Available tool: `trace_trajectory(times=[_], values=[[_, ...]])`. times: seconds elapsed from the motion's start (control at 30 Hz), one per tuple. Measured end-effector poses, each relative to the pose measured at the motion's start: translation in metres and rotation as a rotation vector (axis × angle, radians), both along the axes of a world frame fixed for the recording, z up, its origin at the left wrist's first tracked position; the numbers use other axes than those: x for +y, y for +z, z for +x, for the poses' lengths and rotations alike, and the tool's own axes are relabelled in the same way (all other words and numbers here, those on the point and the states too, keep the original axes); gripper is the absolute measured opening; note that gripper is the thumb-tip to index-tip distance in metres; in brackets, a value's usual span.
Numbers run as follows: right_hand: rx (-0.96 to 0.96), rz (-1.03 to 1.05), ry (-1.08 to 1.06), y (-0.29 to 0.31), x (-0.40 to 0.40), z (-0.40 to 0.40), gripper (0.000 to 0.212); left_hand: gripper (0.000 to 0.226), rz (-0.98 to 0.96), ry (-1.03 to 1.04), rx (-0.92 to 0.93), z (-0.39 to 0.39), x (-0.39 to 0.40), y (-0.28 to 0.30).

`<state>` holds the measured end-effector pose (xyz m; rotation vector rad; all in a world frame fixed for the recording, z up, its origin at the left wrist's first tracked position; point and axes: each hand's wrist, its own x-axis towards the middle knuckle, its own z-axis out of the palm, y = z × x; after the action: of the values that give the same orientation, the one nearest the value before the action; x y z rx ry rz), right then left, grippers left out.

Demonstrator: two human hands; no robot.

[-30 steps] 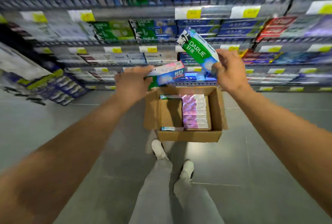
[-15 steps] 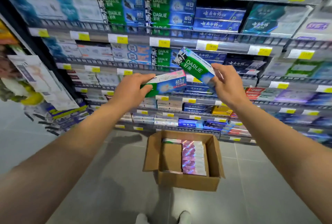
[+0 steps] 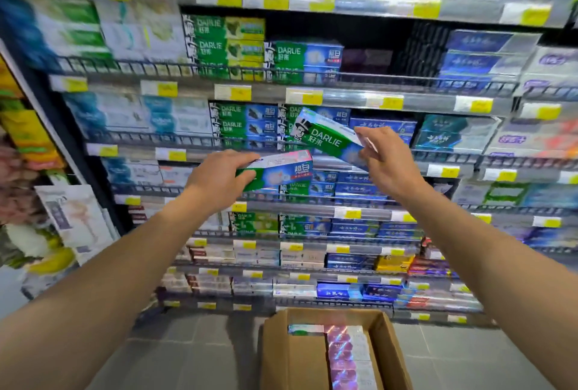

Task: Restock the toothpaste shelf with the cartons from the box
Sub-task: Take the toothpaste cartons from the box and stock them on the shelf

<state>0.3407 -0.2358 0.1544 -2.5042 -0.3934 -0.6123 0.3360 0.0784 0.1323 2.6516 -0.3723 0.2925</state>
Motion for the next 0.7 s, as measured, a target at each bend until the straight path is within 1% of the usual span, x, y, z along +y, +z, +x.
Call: trace_trajectory(times=[0.23,0.4,0.47,0.57,0.7], values=[[-0.136,-0.068,0.009,0.039,0.001,0.059,0.041,0.041,0.009,-0.01,-0.103,0.04,0.005,0.036],[-0.227,-0.06,0.012,0.059,-0.007,0.091,0.038,0.041,0.04,-0.011,-0.116,0.073,0.002,0.052],[-0.284,-0.067,0.004,0.075,-0.015,0.122,0.037,0.041,0.033,0.011,-0.148,0.102,-0.008,0.062],[-0.326,-0.078,-0.016,0.083,-0.02,0.141,0.034,0.04,0.016,0.023,-0.18,0.113,-0.012,0.072],[-0.332,0.002,-0.087,0.094,-0.028,0.168,0.035,0.041,0.007,0.023,-0.229,0.137,-0.023,0.084]])
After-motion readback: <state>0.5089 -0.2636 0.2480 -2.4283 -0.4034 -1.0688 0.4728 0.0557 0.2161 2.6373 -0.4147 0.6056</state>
